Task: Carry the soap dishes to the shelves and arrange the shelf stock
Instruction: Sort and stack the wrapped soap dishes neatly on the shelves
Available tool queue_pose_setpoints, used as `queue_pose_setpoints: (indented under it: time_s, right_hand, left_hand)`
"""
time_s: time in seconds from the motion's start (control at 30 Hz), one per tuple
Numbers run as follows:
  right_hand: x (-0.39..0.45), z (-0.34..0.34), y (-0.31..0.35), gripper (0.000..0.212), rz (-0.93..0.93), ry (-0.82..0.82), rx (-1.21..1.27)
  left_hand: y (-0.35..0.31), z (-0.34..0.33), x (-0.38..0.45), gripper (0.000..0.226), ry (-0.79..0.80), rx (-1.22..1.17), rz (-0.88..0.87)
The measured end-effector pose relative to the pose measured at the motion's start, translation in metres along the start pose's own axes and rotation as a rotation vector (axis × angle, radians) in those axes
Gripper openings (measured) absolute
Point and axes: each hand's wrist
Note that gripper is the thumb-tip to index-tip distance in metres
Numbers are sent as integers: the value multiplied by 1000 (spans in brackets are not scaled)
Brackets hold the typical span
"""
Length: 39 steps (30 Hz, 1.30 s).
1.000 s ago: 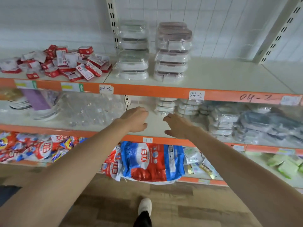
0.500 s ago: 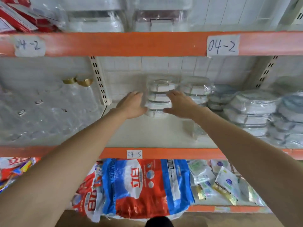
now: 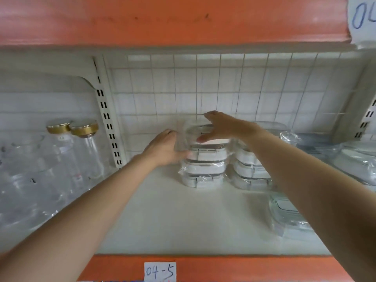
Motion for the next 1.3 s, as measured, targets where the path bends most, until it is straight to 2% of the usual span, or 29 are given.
queue_pose_setpoints:
  time_s: [0.13, 0.23, 0.33, 0.47, 0.6, 0.77, 0.83, 0.9, 1.07, 1.3]
  right_hand:
    - [16, 7, -7, 106, -52, 181, 33]
    - [18, 11, -6, 102, -44, 198, -47]
    - [15, 7, -2, 107, -11, 149, -125]
    - [6, 10, 7, 105, 61, 0, -223]
    - [-13, 25, 9, 95, 86, -136, -306]
    - [-38, 24, 3, 88, 44, -149, -332]
    - [-43, 22, 5, 83, 47, -166, -322]
    - [-47, 25, 8, 81, 25, -177, -287]
    - [-63, 30, 22, 87, -109, -172, -164]
    - [-109, 21, 46, 103, -125, -79, -161]
  left_hand:
    - [17, -4, 8, 74, 30, 5, 4]
    - [24, -7, 11, 88, 87, 39, 30]
    - [26, -10, 17, 93, 119, 66, 36]
    - [19, -5, 23, 90, 103, 100, 27]
    - [-1, -6, 30, 70, 89, 39, -22]
    - [-19, -27, 37, 88, 237, -35, 3]
    - [-19, -33, 37, 95, 203, -60, 39]
    - [-19, -31, 34, 92, 156, -16, 44]
    - [-18, 4, 15, 98, -50, 58, 46]
    - [-12, 28, -63, 104, 0, 107, 109]
Point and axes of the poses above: each hand's wrist, its own x-axis towards the middle knuckle, its own z-axis out of the back of the hand, y = z × x, and after that the axes turned 9 degrees about -y, right-handed
